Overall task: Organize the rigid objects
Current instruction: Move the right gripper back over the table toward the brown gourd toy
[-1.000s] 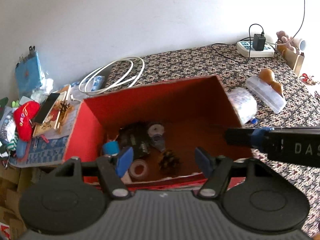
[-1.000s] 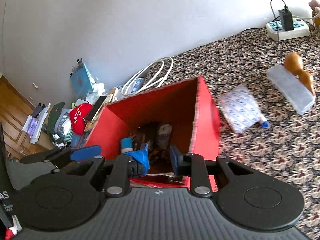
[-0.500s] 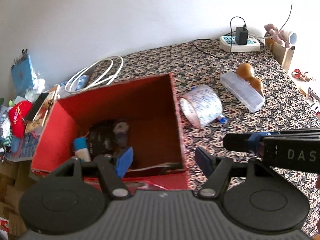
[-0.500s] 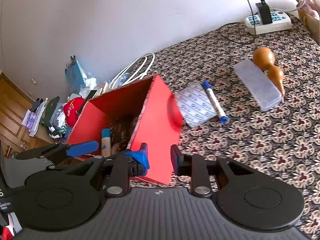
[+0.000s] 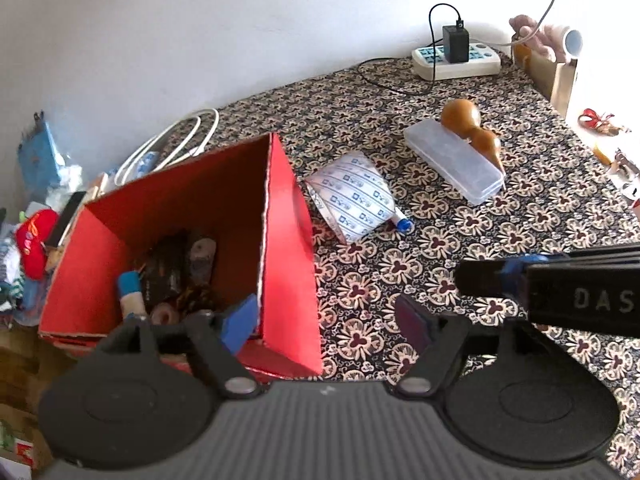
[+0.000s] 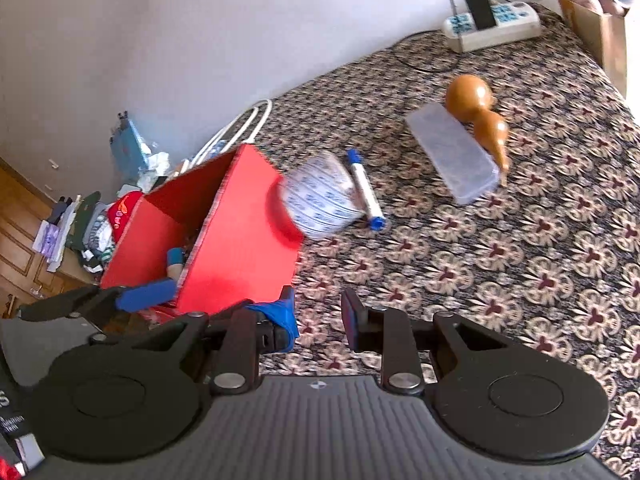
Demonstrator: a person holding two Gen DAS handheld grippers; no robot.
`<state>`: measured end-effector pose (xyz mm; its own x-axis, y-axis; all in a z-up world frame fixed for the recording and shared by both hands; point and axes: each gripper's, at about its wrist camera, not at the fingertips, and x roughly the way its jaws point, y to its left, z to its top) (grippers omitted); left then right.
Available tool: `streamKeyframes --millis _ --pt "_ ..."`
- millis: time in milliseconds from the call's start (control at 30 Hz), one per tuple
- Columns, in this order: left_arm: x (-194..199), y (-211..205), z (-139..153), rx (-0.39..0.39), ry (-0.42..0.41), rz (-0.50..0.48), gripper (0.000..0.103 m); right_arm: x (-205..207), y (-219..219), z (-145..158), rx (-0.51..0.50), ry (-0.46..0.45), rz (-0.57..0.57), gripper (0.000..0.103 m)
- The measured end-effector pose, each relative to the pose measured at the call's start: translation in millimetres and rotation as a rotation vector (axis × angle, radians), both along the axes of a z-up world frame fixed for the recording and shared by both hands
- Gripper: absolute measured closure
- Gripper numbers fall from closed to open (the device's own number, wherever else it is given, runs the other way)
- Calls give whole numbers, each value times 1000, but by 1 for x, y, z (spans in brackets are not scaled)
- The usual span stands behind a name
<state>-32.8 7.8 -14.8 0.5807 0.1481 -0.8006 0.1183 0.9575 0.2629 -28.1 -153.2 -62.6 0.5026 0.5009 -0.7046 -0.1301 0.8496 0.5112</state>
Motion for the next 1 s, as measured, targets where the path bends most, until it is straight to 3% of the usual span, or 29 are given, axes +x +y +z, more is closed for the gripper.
streamKeyframes --millis 100,300,500,633,1000 --pt "1 -4 -1 1 -3 8 22 -1 -13 -6 5 15 -19 95" --pt "-3 -20 10 26 -87 -19 18 2 -38 -15 7 30 -57 95" --pt "-6 -47 -3 -33 -81 -102 18 9 -57 -29 -16 58 -88 95" --pt "-3 -60 -17 -127 -68 -173 18 22 -66 -39 -57 63 -99 95" --pt "29 -73 -61 -261 -33 -279 19 92 -81 -49 -151 33 -179 95"
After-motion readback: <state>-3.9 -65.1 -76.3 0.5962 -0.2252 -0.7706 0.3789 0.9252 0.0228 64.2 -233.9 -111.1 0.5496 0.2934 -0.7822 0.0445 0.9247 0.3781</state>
